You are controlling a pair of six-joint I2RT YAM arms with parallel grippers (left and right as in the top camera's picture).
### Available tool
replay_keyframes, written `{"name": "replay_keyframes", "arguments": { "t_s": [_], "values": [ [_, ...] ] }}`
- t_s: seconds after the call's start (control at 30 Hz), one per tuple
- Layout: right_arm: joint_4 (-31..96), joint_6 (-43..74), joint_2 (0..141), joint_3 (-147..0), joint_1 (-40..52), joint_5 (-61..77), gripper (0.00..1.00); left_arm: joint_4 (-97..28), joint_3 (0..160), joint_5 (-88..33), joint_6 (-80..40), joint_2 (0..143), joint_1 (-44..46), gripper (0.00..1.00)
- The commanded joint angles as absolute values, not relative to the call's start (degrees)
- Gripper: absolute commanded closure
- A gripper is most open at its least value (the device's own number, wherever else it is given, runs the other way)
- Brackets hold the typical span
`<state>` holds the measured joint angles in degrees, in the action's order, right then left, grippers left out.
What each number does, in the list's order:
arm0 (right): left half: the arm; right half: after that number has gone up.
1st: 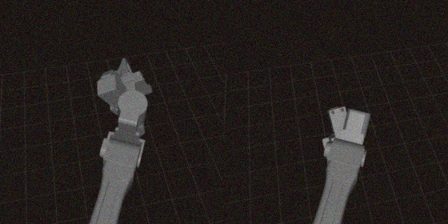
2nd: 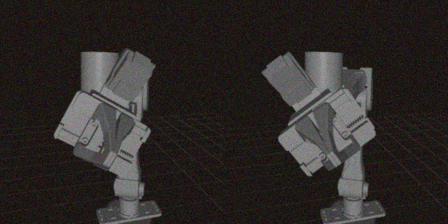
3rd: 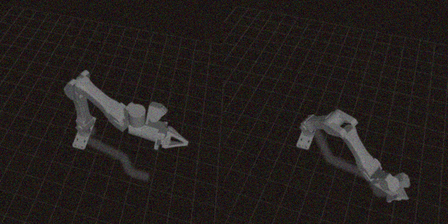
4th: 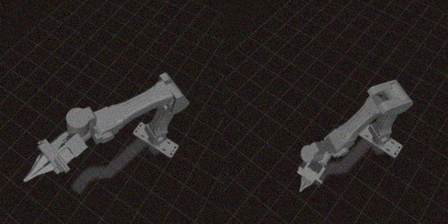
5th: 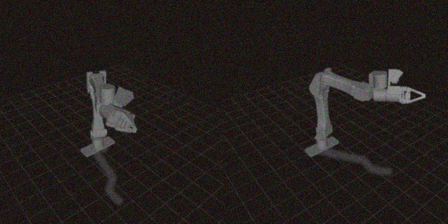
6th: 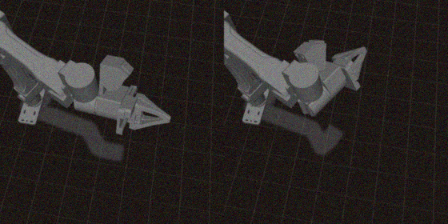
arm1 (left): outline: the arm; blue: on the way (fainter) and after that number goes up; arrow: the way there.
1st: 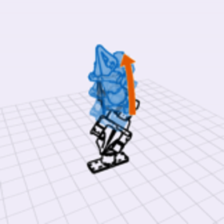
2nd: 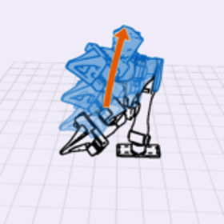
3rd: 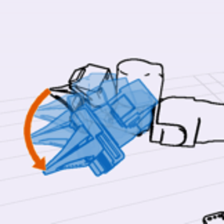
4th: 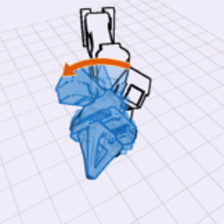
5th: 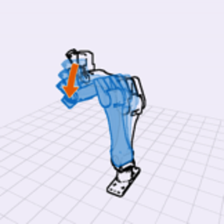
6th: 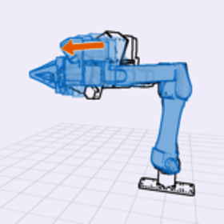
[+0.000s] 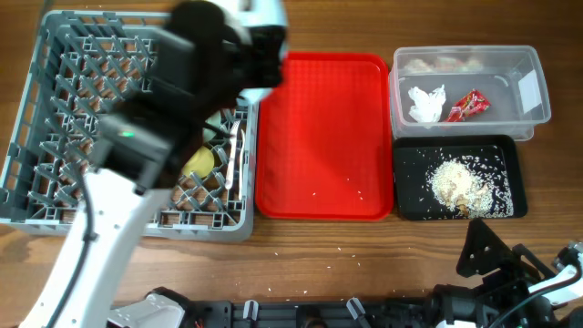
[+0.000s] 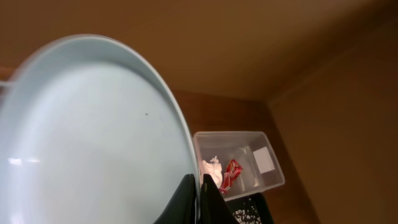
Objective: Sort waste into correct bins and load items into the dishwasher rack
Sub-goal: 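Lift the plate and stand it upright at the rack's right edge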
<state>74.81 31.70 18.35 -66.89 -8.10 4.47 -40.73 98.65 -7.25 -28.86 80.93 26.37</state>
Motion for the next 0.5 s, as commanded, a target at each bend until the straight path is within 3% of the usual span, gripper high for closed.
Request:
{"name": "replay_keyframes", "arguments": {
  "t_s": [0.0,0.1,0.17,0.33,0.47],
  "values": [
    [74.7,32.1,17.8,-67.0,-8.3,4.5,0.00,-40.9,98.1,-40.5,-28.8,85.5,11.0,0.96],
    [74.7,32.1,17.8,-67.0,-8.3,4.5,0.00,-34.6,98.1,-65.9,-28.8,93.7,0.4,0.96],
    [74.7,32.1,17.8,-67.0,-8.3,4.5,0.00,-29.8,98.1,-74.1,-30.9,100.5,-3.6,0.96],
    [74.7,32.1,17.8,-67.0,-8.3,4.5,0.00,-25.5,98.1,-74.7,-31.2,110.5,-5.4,0.96],
    [74.7,32.1,17.8,-67.0,-8.3,4.5,0.00,-25.0,98.1,-65.4,-32.4,112.5,-5.4,0.96]
  ]
}}
